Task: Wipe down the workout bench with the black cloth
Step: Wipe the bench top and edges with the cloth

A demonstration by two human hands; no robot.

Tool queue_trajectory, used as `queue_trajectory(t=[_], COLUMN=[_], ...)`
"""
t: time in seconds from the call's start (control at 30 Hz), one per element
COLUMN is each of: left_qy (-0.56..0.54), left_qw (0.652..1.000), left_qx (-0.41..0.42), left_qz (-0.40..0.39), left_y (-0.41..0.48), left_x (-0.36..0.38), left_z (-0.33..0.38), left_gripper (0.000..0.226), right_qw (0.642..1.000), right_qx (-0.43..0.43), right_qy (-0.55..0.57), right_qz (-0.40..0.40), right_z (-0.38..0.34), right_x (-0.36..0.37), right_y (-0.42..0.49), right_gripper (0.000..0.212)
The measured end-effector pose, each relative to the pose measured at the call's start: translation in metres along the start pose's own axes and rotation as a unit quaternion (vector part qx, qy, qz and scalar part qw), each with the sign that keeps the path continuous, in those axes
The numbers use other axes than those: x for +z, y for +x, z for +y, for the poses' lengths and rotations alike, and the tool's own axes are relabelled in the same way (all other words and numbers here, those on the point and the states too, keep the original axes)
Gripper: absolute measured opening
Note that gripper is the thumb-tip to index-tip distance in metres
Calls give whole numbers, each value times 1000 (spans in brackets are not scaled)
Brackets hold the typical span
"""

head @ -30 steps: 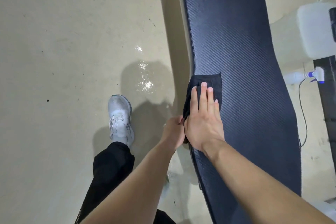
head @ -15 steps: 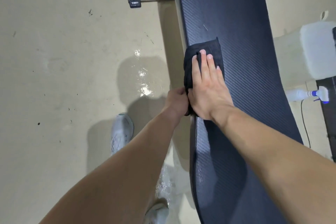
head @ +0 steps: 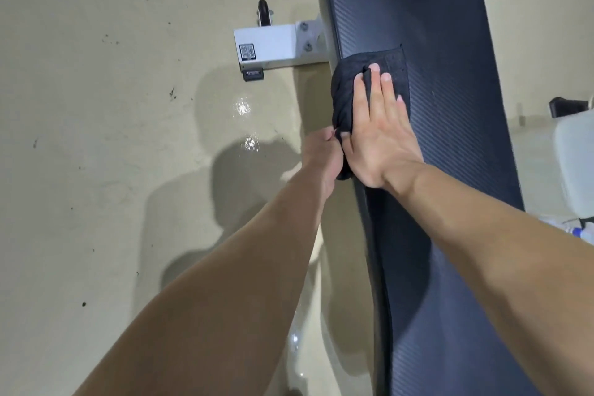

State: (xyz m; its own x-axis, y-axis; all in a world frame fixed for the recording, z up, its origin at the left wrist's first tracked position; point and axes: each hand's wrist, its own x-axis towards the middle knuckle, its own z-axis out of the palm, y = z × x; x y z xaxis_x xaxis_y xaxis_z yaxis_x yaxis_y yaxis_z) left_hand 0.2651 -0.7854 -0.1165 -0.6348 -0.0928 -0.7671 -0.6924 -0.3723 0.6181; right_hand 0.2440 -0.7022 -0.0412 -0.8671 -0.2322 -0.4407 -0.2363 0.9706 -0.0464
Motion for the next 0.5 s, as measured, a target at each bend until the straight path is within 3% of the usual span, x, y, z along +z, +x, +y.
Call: queue_trajectory(t=[0.13, 0.23, 0.5], left_qy=[-24, -20, -69], left_qw=[1000, 1000, 997], left_qx=[7, -1, -35], left_qz=[3, 7, -15], left_y=[36, 38, -42], left_x=[3, 3, 1], left_z=[41, 34, -26], left_gripper=[46, 36, 43], right_qw=[1000, 1000, 998], right_qx=[12, 13, 2], right_qy=[0, -3, -21], right_qz=[2, -24, -59], right_z=[-8, -11, 0], right_x=[-24, -30, 5], right_y=[48, 52, -36], right_gripper=[79, 78, 77])
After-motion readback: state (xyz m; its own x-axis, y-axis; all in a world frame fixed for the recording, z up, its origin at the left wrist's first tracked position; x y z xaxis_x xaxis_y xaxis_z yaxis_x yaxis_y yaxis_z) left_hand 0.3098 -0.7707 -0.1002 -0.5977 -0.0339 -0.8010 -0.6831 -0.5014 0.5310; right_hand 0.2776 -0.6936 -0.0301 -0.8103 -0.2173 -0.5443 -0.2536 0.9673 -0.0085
